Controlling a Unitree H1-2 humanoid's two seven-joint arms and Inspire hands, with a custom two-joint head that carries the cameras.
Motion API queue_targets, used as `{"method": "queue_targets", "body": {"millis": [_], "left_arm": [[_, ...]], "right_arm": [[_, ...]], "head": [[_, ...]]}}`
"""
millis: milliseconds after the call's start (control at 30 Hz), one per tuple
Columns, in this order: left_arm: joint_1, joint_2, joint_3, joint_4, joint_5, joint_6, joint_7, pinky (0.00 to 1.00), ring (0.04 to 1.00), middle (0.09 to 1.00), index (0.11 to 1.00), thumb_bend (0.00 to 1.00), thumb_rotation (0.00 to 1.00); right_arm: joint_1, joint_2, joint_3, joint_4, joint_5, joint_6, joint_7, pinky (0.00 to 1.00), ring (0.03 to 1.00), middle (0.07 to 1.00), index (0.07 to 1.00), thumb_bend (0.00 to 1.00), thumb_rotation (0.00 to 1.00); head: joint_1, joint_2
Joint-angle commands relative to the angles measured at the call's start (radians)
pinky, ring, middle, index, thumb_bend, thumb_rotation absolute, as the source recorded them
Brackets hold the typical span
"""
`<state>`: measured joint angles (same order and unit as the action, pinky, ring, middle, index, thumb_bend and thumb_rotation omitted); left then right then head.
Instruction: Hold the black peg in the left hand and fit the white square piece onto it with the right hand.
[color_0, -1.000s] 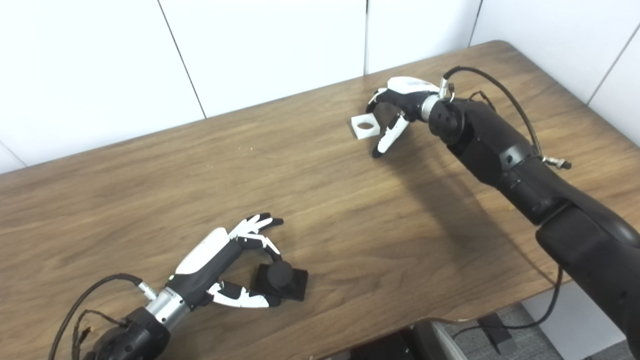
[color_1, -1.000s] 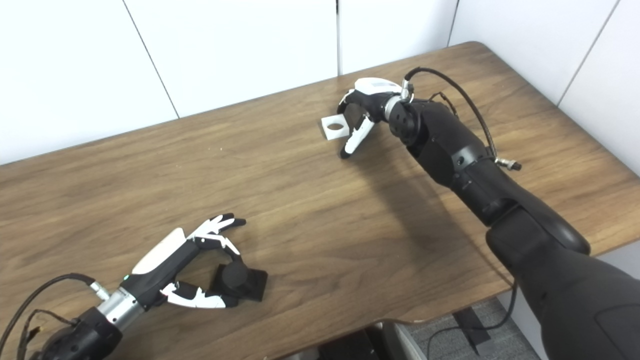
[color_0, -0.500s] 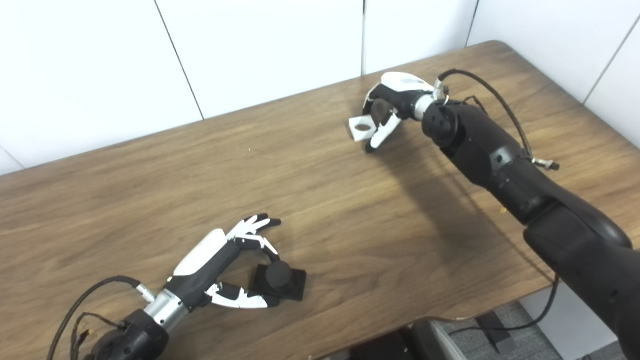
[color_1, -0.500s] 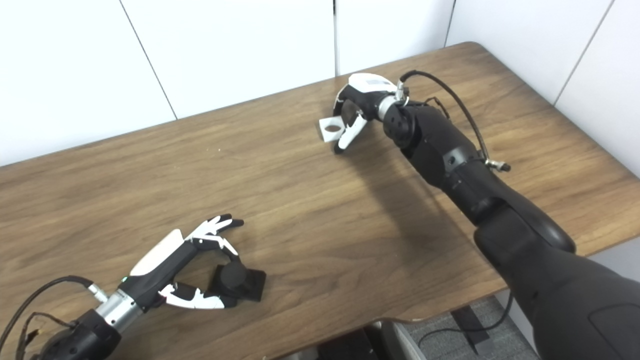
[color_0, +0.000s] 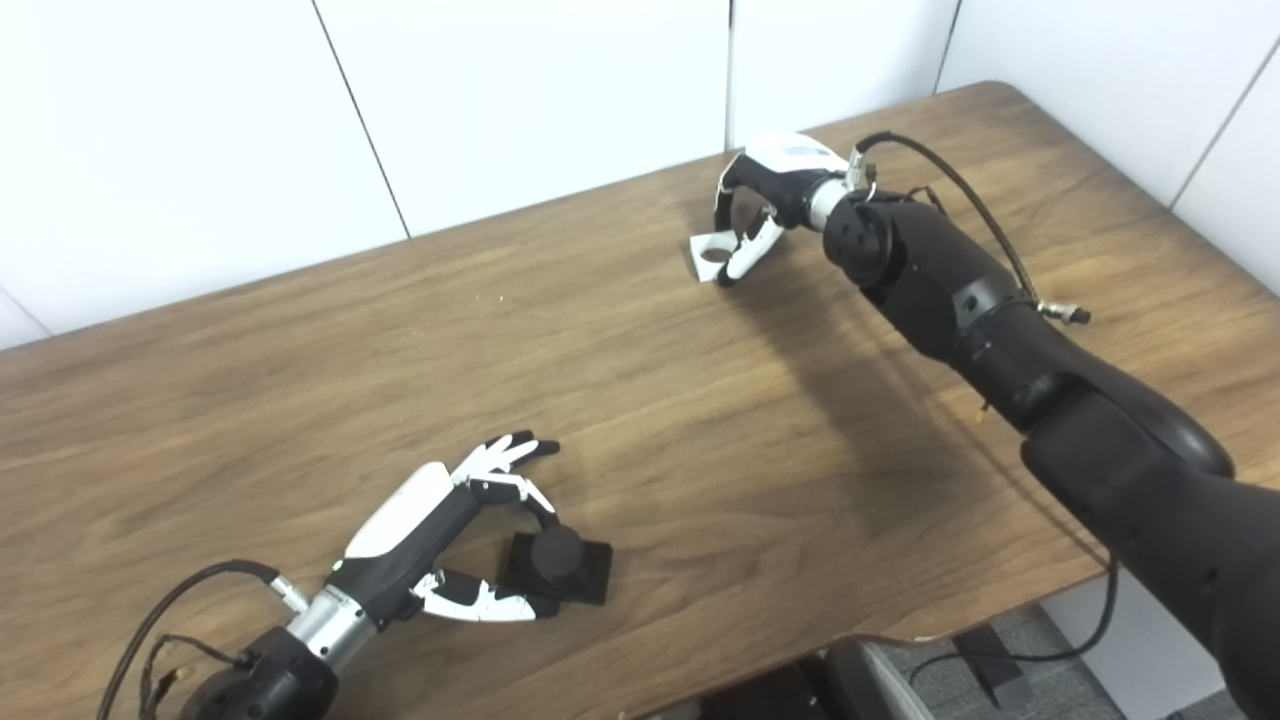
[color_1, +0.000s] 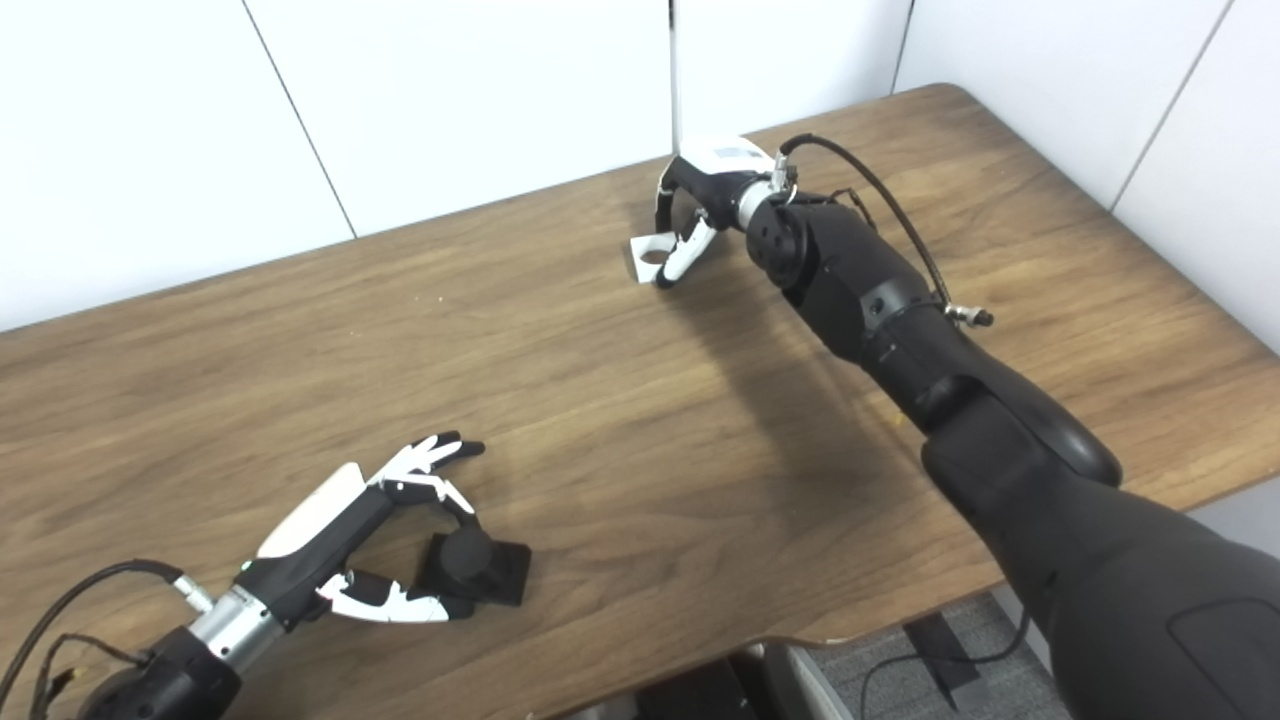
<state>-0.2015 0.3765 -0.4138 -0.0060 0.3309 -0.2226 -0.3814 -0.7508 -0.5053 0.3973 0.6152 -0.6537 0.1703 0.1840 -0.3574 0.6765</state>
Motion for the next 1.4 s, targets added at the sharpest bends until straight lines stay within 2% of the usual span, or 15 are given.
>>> {"method": "queue_targets", "body": {"millis": [0, 267, 500, 867, 967, 1000, 1067, 1100, 1133, 1167, 1233, 1267, 1367], "left_arm": [[0.030, 0.041, -0.009, 0.007, 0.041, 0.029, -0.037, 1.00, 1.000, 0.942, 0.489, 0.52, 0.06], [0.026, 0.041, -0.009, 0.014, 0.038, 0.033, -0.042, 1.00, 1.000, 0.943, 0.489, 0.52, 0.06], [0.021, 0.044, -0.009, 0.016, 0.033, 0.033, -0.049, 1.00, 1.000, 0.945, 0.489, 0.52, 0.06], [0.020, 0.054, -0.005, 0.029, 0.024, 0.022, -0.052, 1.00, 1.000, 0.947, 0.488, 0.52, 0.06], [0.015, 0.049, -0.005, 0.035, 0.017, 0.017, -0.052, 1.00, 1.000, 0.945, 0.488, 0.52, 0.06], [0.011, 0.046, -0.007, 0.038, 0.017, 0.018, -0.053, 1.00, 1.000, 0.946, 0.488, 0.52, 0.06], [0.008, 0.043, -0.008, 0.041, 0.019, 0.019, -0.053, 1.00, 1.000, 0.947, 0.488, 0.52, 0.06], [0.004, 0.036, -0.012, 0.049, 0.024, 0.016, -0.048, 1.00, 1.000, 0.948, 0.488, 0.52, 0.06], [0.000, 0.030, -0.016, 0.054, 0.032, 0.017, -0.046, 1.00, 1.000, 0.951, 0.488, 0.52, 0.06], [-0.003, 0.026, -0.020, 0.058, 0.038, 0.018, -0.044, 1.00, 1.000, 0.954, 0.488, 0.52, 0.06], [-0.008, 0.020, -0.029, 0.055, 0.060, 0.038, -0.043, 1.00, 1.000, 0.959, 0.488, 0.52, 0.07], [-0.009, 0.018, -0.032, 0.053, 0.066, 0.047, -0.044, 1.00, 1.000, 0.962, 0.489, 0.52, 0.07], [-0.014, 0.011, -0.040, 0.058, 0.083, 0.058, -0.040, 1.00, 1.000, 0.968, 0.489, 0.52, 0.07]], "right_arm": [[0.001, 0.011, 0.020, 0.033, -0.020, -0.009, -0.004, 0.85, 0.869, 0.826, 0.492, 0.51, 0.15], [0.011, 0.005, 0.023, 0.029, -0.022, -0.038, -0.028, 0.84, 0.857, 0.803, 0.486, 0.51, 0.14], [0.033, -0.008, 0.003, -0.025, -0.011, -0.055, -0.043, 0.86, 0.859, 0.800, 0.483, 0.51, 0.14], [0.088, -0.008, -0.063, -0.208, 0.041, -0.055, -0.016, 0.87, 0.863, 0.794, 0.484, 0.51, 0.14], [0.099, -0.011, -0.070, -0.261, 0.046, -0.059, -0.003, 0.87, 0.864, 0.797, 0.484, 0.51, 0.14], [0.102, -0.013, -0.075, -0.278, 0.049, -0.060, 0.002, 0.87, 0.861, 0.797, 0.484, 0.51, 0.14], [0.106, -0.014, -0.081, -0.292, 0.050, -0.060, 0.010, 0.87, 0.861, 0.798, 0.484, 0.51, 0.14], [0.109, -0.018, -0.086, -0.307, 0.055, -0.068, 0.014, 0.87, 0.860, 0.798, 0.484, 0.51, 0.14], [0.112, -0.023, -0.088, -0.320, 0.058, -0.077, 0.019, 0.86, 0.857, 0.798, 0.484, 0.51, 0.14], [0.113, -0.027, -0.090, -0.329, 0.060, -0.083, 0.022, 0.86, 0.855, 0.799, 0.484, 0.51, 0.14], [0.117, -0.033, -0.095, -0.349, 0.066, -0.095, 0.031, 0.86, 0.853, 0.799, 0.484, 0.51, 0.14], [0.119, -0.034, -0.098, -0.354, 0.069, -0.101, 0.034, 0.86, 0.850, 0.797, 0.484, 0.51, 0.13], [0.125, -0.038, -0.105, -0.378, 0.073, -0.108, 0.044, 0.85, 0.843, 0.797, 0.485, 0.52, 0.13]], "head": [[0.000, 0.001], [-0.001, 0.004], [0.005, 0.010], [0.062, 0.030], [0.139, 0.052], [0.191, 0.071], [0.191, 0.071], [0.279, 0.088], [0.312, 0.093], [0.312, 0.093], [0.378, 0.099], [0.378, 0.099], [0.440, 0.100]]}}
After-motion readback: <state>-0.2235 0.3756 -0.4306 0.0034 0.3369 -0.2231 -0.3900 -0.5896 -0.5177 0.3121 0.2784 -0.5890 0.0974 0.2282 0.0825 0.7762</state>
